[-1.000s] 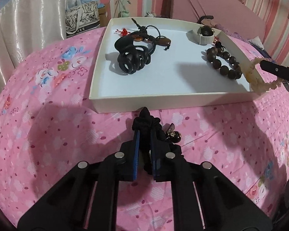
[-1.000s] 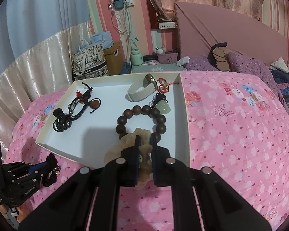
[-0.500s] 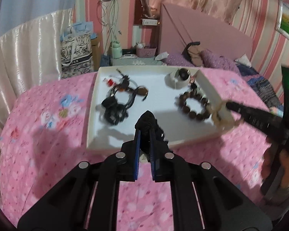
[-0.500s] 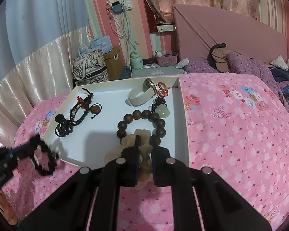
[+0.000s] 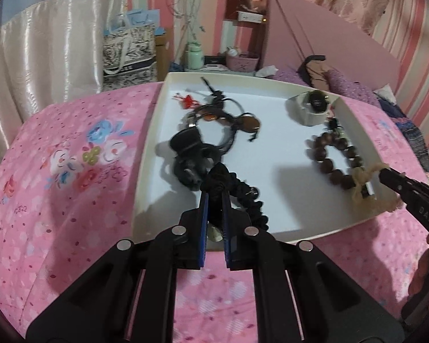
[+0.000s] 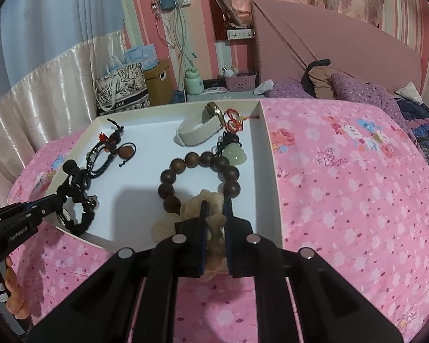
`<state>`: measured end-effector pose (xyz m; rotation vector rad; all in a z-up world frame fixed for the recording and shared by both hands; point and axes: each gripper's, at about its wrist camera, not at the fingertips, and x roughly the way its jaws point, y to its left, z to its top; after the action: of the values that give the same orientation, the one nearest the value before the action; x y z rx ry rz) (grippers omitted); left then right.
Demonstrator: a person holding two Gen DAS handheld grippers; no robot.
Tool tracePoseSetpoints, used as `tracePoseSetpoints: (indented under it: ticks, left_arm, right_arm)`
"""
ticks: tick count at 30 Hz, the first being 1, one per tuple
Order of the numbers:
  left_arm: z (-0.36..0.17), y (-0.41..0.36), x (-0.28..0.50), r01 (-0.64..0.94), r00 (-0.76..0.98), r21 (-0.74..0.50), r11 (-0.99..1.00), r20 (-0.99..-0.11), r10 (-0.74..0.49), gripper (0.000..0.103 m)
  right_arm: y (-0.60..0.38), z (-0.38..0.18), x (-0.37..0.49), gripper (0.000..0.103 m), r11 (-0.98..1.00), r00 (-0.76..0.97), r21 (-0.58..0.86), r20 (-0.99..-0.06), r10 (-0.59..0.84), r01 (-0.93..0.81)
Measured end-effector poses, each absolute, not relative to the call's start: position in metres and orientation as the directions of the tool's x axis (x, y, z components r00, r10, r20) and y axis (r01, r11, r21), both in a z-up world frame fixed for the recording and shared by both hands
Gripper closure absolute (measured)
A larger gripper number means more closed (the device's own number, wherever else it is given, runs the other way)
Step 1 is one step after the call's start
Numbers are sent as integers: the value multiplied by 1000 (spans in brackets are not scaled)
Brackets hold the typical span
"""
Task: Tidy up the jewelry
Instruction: 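Carry both scrunchies into the tray and open both tools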
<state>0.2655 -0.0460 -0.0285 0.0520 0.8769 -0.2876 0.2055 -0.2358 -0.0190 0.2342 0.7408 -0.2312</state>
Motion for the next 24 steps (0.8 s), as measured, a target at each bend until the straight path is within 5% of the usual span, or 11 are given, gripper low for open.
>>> tracePoseSetpoints:
  ticks: [24]
  left_arm:
    - [-47,-43,264,181,669,44,983,-738,-90,95]
  right_arm:
    - [-225,-44,219,92,945,689,-5,-683,-243,328]
